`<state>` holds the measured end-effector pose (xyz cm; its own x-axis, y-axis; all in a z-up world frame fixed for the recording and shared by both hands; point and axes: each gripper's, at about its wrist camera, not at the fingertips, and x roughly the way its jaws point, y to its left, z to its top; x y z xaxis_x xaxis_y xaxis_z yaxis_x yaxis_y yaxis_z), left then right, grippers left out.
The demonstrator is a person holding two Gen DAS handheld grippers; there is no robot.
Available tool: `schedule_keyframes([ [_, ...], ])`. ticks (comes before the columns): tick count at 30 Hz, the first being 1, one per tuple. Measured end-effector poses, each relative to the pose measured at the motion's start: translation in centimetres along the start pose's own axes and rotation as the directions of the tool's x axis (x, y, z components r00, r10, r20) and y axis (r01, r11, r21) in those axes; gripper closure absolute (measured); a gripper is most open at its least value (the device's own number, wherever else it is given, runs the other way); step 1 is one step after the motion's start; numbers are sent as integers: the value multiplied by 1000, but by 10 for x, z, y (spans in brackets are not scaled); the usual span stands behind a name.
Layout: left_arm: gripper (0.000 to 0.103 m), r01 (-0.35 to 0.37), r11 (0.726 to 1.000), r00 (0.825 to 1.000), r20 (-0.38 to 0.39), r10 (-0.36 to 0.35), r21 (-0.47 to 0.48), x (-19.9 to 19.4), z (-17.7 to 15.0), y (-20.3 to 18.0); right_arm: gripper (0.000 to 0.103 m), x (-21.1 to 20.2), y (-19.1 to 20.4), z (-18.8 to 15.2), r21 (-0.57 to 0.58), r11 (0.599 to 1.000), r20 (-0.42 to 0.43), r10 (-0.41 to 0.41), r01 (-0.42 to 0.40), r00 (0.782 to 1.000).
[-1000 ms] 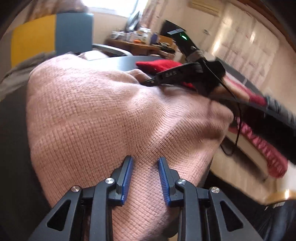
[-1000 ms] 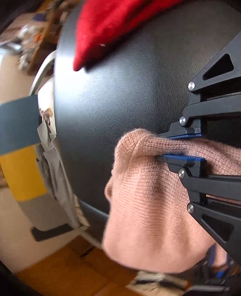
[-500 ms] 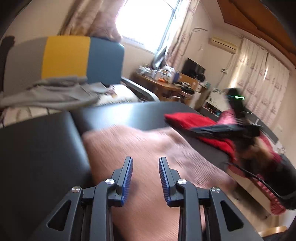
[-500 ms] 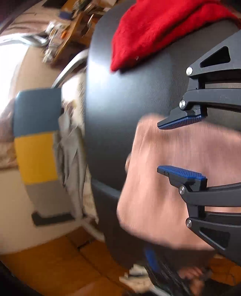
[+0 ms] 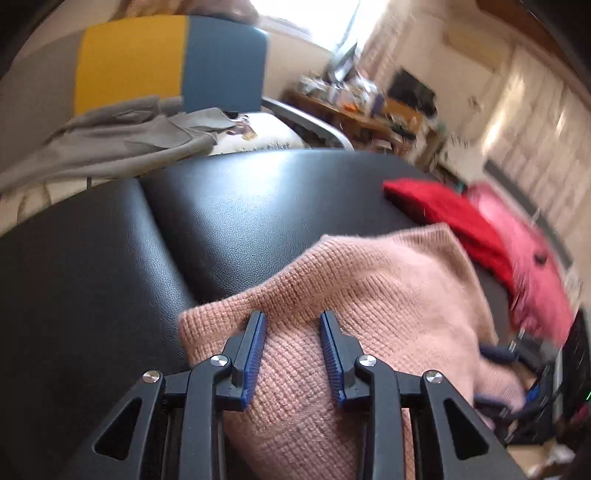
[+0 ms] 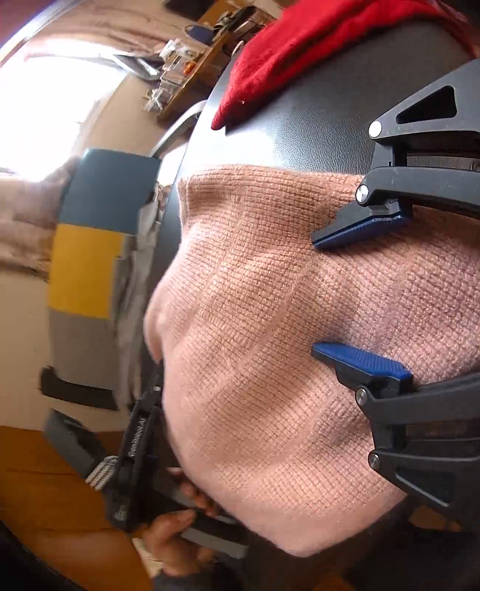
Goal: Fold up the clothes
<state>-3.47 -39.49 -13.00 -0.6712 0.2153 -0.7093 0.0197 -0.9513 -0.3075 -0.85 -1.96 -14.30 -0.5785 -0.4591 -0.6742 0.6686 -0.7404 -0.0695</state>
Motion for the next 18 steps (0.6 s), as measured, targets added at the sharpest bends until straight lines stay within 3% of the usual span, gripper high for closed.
schedule_keyframes([
  [7,70,-78,997,996,46,78,5,-10,2,-8,49,2,-3,1,8,1000,-6,16,-16,1000],
  [12,69,-133,991,986,95,135,-25,-46,-2,-18,43,-18,-23,20,105,988,24,115,-117,993],
  [14,65,-95,991,987,124,106,-91,-68,-7,-11,27,-28,-32,28,145,976,40,155,-160,987],
  [18,56,-7,974,991,131,37,-226,-100,-30,13,7,-46,-49,43,222,944,77,233,-245,969],
])
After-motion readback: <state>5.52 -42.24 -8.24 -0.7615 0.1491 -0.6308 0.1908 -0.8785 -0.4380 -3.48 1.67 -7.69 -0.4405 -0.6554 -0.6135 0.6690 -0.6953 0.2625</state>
